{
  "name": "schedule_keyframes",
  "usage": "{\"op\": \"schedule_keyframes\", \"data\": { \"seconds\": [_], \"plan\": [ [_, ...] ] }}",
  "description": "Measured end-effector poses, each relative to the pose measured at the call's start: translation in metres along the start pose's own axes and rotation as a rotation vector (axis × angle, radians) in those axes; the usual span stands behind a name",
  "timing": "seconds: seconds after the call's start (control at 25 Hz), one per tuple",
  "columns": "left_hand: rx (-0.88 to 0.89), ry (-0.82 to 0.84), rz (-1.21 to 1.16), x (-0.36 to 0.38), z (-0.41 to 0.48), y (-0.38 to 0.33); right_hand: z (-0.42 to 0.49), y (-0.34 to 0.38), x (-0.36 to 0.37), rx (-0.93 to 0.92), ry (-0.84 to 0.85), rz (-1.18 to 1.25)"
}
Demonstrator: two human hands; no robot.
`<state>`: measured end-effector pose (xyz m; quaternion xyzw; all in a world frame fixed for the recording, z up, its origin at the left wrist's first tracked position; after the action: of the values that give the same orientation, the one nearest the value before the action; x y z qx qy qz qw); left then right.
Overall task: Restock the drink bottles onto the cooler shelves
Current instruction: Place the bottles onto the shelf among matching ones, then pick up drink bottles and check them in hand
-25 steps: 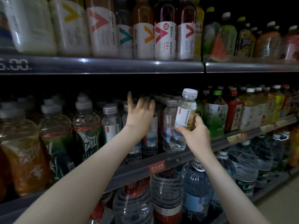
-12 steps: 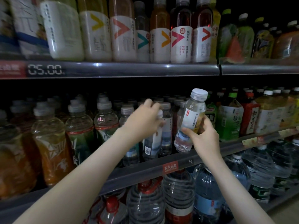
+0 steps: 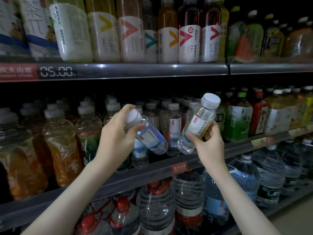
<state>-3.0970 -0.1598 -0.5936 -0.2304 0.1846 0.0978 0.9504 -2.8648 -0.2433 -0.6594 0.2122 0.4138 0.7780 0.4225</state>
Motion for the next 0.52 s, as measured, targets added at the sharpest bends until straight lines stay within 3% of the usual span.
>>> {"op": "schedule_keyframes", "data": {
  "seconds": [0.16, 0.32, 0.52],
  "plan": [
    [-0.076, -0.161, -0.208, -0.034, 0.020, -0.007, -0.008, 0.001, 0.024, 0.007, 0.061, 0.029],
    [-0.151, -0.172, -0.383, -0.058, 0.037, -0.005, -0.011, -0.005, 0.057, 0.058, 0.153, -0.014],
    [-0.176, -0.145, -0.320, -0.068, 0.039, -0.006, -0.005, -0.013, 0.097, 0.080, 0.267, -0.173]
  ]
}}
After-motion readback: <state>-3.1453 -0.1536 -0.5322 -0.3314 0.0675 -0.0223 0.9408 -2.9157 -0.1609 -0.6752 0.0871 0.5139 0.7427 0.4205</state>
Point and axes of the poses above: each hand's wrist, its own z-axis towards the middle knuckle, its own x-axis out of the palm, y = z × x, the point moved 3 cm from there along z, towards the middle knuckle, and after that the axes turned 2 degrees about -z, right-handed, at the moved point
